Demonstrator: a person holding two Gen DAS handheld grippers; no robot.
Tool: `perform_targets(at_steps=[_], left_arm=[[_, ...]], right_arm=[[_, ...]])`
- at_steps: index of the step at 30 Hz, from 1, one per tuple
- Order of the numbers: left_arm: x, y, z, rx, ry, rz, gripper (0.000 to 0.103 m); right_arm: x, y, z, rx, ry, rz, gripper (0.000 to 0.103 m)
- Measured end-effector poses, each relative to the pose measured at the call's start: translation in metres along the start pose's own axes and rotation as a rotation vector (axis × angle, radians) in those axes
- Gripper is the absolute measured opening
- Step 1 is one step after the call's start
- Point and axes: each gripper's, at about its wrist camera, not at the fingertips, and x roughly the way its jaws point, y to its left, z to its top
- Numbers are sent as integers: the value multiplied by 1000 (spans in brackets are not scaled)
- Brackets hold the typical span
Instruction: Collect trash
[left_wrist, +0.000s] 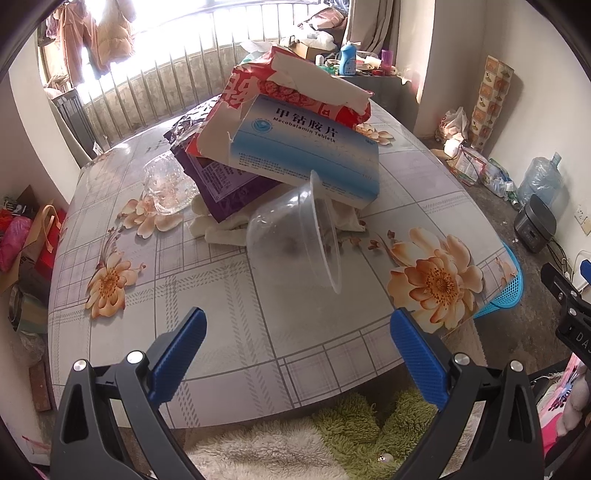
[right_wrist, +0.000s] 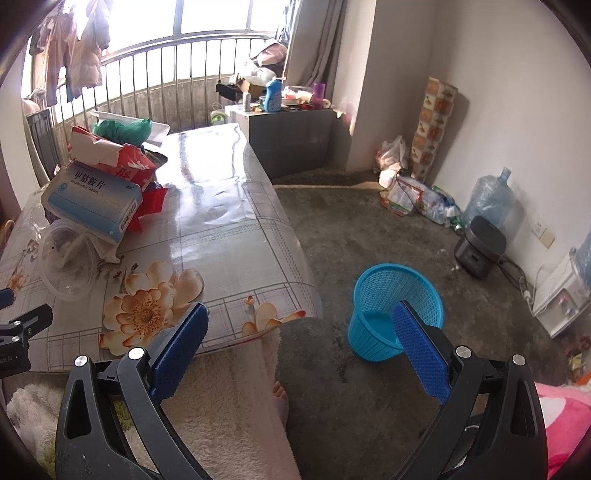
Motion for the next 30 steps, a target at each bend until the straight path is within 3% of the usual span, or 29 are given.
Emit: perform_targets(at_steps=[4, 9, 12, 16, 19, 24, 27, 30], left_arm=[[-3, 19, 3, -48, -19, -6, 98], [-13, 59, 11, -130, -118, 13, 98], [-16, 80, 14, -141, -165, 27, 98], [-18, 99, 12, -168, -208, -31, 98], [-18, 100, 14, -161, -223, -113, 97], [-14, 76, 26, -86, -239, -262, 79], [-7, 58, 36, -30, -236, -300, 68], [5, 42, 43, 35, -220, -265, 57]], right_arm=[[-1, 19, 14, -14, -42, 67, 95], [-1, 45, 35, -13, -80, 210, 89], [0, 60, 45, 3, -72, 326, 83], [2, 77, 50, 18, -46, 454, 72], [6, 84, 51, 25, -20, 479, 62], [20, 82, 52, 82, 35, 481, 46], [20, 74, 51, 107, 48, 467, 42], [19, 68, 52, 118, 43, 453, 42]])
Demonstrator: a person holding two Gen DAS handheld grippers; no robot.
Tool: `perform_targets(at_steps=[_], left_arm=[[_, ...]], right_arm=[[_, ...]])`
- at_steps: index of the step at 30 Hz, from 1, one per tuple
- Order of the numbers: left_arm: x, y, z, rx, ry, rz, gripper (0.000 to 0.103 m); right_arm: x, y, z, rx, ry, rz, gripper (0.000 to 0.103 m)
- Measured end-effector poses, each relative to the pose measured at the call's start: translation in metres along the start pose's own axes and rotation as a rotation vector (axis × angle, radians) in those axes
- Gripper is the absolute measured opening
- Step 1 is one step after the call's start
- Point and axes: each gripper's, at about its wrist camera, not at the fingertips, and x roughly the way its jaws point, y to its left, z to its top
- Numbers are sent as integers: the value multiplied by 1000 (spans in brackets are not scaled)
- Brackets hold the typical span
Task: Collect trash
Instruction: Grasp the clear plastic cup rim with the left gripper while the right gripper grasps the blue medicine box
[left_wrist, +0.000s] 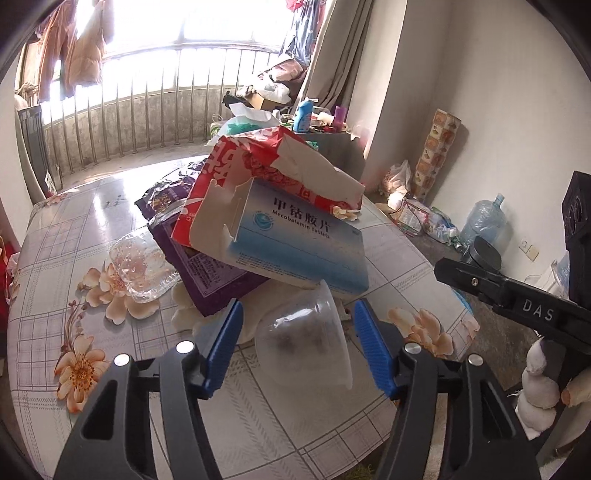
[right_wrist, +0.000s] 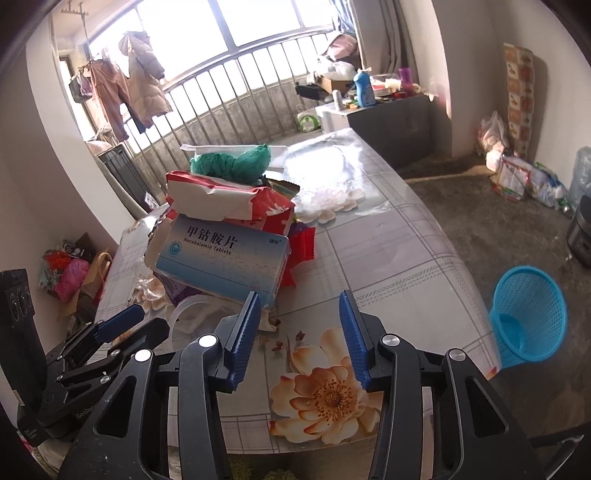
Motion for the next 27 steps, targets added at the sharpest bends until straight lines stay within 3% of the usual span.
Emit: perform_targets(at_steps=[3, 8, 11, 18, 27], left_arm=[[12, -4, -2, 38, 35, 34, 42], [5, 9, -8, 1, 46, 46, 15], [-2, 17, -10, -30, 50, 54, 7], [-12, 36, -15, -76, 34, 85, 6], [-10, 51, -13, -113, 22, 98, 6]], right_arm=[[-3, -2, 2, 2, -5, 0, 42], [0, 0, 6, -12, -8, 20, 42], [4, 3, 7, -13, 0, 48, 42], [21, 4, 8, 7, 39, 126, 42], [68, -10, 20, 160, 153, 310, 49]])
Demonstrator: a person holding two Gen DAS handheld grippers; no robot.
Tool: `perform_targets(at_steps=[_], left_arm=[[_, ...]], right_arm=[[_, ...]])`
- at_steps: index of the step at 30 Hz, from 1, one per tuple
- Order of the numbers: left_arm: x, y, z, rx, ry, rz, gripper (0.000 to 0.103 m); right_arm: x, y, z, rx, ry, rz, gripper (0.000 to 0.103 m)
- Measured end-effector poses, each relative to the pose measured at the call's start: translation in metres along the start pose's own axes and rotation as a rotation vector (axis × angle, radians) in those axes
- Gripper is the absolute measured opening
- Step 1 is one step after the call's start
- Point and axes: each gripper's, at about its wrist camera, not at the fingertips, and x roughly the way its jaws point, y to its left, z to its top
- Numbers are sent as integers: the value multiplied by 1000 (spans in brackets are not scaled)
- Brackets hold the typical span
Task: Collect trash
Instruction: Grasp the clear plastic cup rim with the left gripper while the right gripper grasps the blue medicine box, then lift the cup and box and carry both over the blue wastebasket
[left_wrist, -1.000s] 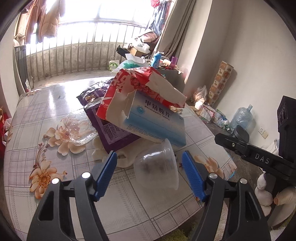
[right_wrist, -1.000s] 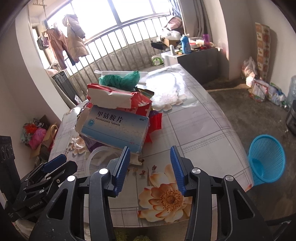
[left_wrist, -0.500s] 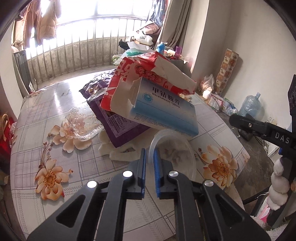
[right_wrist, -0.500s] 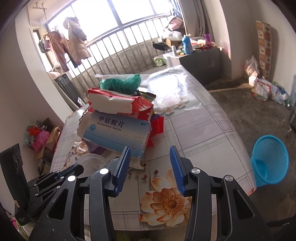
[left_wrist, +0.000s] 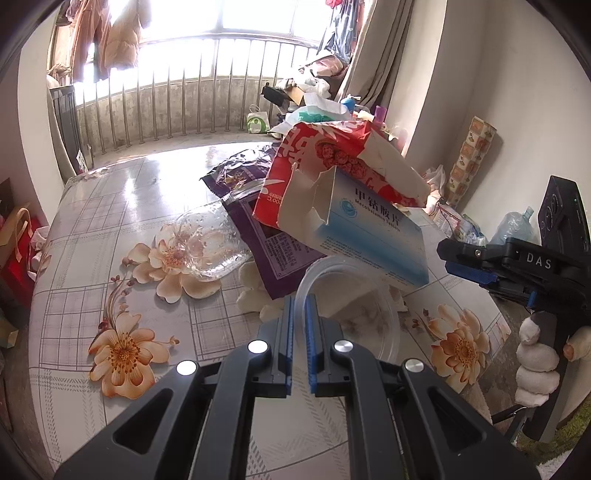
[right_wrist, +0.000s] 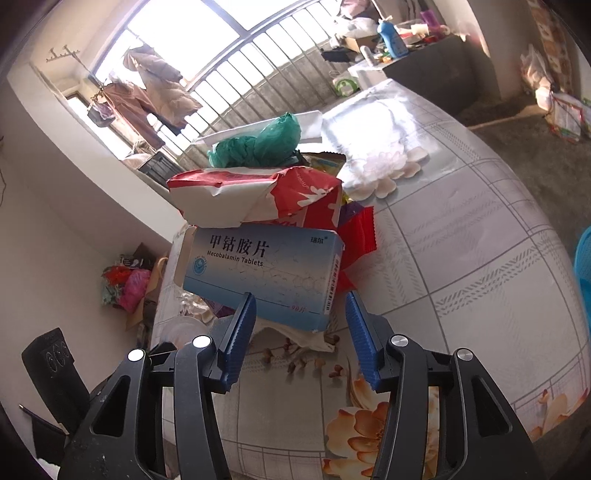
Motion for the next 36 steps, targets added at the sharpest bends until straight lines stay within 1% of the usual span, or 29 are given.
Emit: perform_targets(at_steps=[2, 5, 11, 13, 17, 21, 23, 30, 36], left_arm=[[3, 3, 0, -11, 14, -1, 6], [7, 6, 0, -20, 31, -3, 6], [9, 9, 1, -26, 36, 0, 6], [12, 10, 4, -27, 42, 4, 6], [13, 11, 5, -33, 52, 10, 6], [13, 8, 4, -36, 51, 21, 6], [13, 7, 5, -34, 50, 26, 6], [14, 5, 6, -25, 48, 40, 6], [9, -1, 4, -9, 44, 39, 6]], right_arm=[[8, -6, 3, 43, 18, 37, 50], [17, -12, 3, 97, 42, 90, 57], [34, -17, 1, 143, 93, 156, 58], [38, -18, 2, 159, 96, 178, 58], [32, -24, -1, 195, 96, 228, 58], [22, -30, -2, 203, 86, 255, 46], [18, -34, -3, 211, 83, 268, 39], [-1, -47, -5, 224, 63, 306, 33], [-17, -62, -12, 291, 56, 369, 29]])
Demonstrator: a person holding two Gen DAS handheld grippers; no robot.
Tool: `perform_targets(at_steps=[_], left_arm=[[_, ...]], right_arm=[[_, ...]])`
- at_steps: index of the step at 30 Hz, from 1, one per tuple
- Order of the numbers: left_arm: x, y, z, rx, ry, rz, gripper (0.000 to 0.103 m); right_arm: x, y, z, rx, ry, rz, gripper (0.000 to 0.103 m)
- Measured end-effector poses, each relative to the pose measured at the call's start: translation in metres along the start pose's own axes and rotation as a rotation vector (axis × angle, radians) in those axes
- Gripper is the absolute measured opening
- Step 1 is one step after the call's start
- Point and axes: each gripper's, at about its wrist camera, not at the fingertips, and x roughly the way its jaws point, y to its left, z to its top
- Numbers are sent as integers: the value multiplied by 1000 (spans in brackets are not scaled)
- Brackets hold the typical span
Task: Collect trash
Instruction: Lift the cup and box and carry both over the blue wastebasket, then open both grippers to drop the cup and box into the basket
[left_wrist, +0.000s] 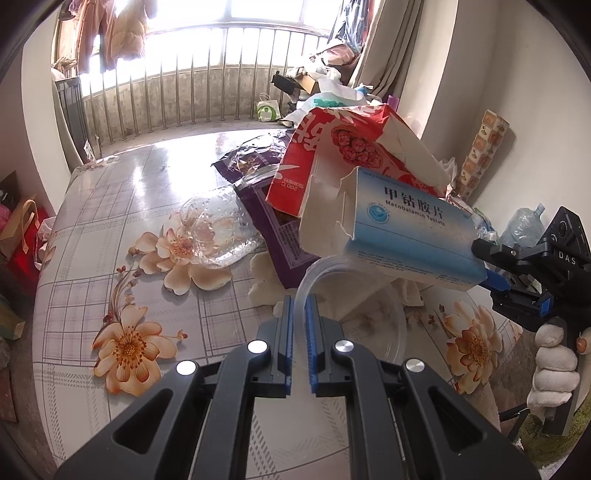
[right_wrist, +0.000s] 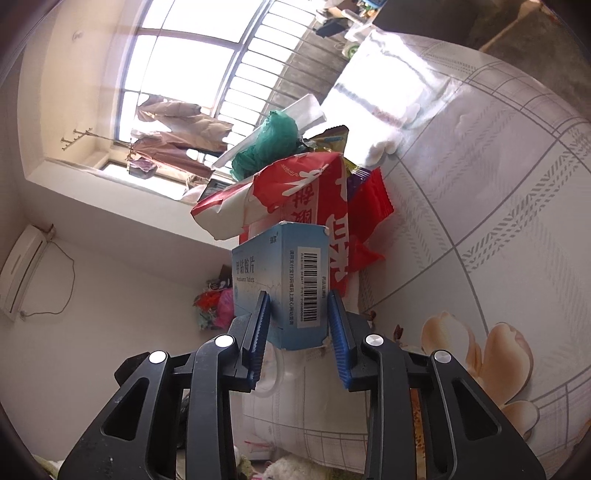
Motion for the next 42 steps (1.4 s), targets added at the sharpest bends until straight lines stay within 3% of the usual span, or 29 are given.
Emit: perform_targets(at_steps=[10, 18, 26, 32, 37, 42], left_arm=[[-18, -24, 1, 37, 4, -86, 6], [-13, -91, 27, 154, 4, -226, 6], [42, -219, 72, 322, 98, -433, 6], [104, -338, 89, 450, 223, -544, 6], [171, -438, 73, 576, 354, -543, 6], [232, -510, 38, 687, 450, -524, 6]], right_arm=[[-58, -8, -15, 41, -83, 37, 28], [-145, -18, -9, 39, -306, -15, 27], [-228, -30, 7, 5, -556, -236, 27], [-253, -66, 21, 68, -690, -465, 27], [-272, -109, 27, 138, -736, -714, 27], [-282, -163, 43, 233, -726, -854, 27]])
